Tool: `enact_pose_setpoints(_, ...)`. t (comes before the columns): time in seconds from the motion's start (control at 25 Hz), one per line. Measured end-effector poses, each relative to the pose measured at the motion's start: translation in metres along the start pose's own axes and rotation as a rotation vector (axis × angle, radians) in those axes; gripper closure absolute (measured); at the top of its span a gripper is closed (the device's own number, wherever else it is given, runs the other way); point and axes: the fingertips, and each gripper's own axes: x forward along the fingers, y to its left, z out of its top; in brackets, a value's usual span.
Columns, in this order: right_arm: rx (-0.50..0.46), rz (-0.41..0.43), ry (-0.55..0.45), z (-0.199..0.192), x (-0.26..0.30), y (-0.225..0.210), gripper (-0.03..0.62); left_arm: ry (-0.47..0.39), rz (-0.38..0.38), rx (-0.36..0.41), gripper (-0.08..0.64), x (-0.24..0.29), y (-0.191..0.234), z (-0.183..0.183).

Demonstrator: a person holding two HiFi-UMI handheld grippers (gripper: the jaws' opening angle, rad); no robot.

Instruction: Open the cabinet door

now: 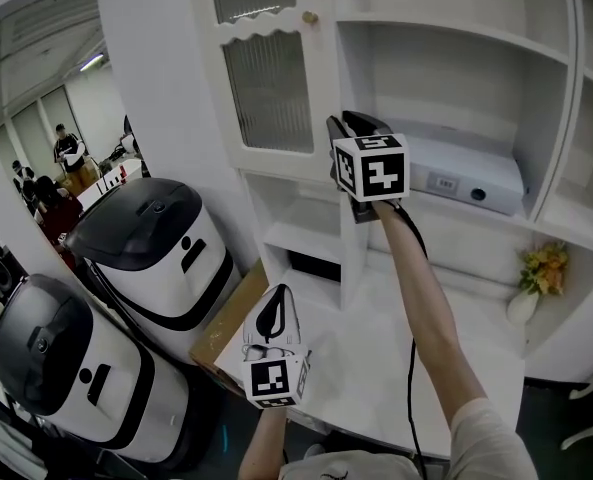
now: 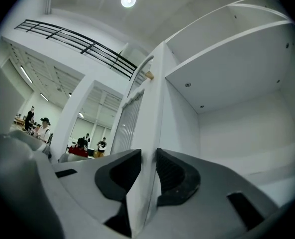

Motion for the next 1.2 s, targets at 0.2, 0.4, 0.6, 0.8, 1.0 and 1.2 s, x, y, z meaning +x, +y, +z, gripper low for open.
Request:
enact_pose_setpoints(0.2, 0.056, 0.053, -0.031, 0.003, -0.015, 0.01, 0.522, 0.014, -0.005, 0.009, 0.554, -0.002, -0.004, -0.001)
enact_pose_setpoints(0.4, 0.193, 0.148, -0.054, 0.008, -0.026, 0.018, 0.536, 0.024, 0.005, 0.005, 0.554, -0.006, -0.007, -0.005)
enact_pose_setpoints(0.6, 0.372, 0.207, -0.051, 0.007, -0.025, 0.012, 0.534, 0.033, 0.031, 0.0, 0.554, -0.013, -0.003, -0.007)
enact_pose_setpoints(0.8, 0.513, 0.359, 0.016, 0.006, -0.011, 0.005, 0.509, 0.039, 0.066, -0.012, 0.554, -0.024, 0.007, -0.008)
enact_pose_setpoints(1.0, 0.214, 0.34, 0.076, 0.006, -0.01, 0.017, 0.532, 0.036, 0.082, -0.001, 0.554, -0.028, 0.006, -0.005)
enact_pose_setpoints(1.2, 0.214, 0.357, 0.047, 0.006, -0.015, 0.021, 0.526, 0.028, 0.085, 0.021, 0.554, -0.029, 0.002, -0.001)
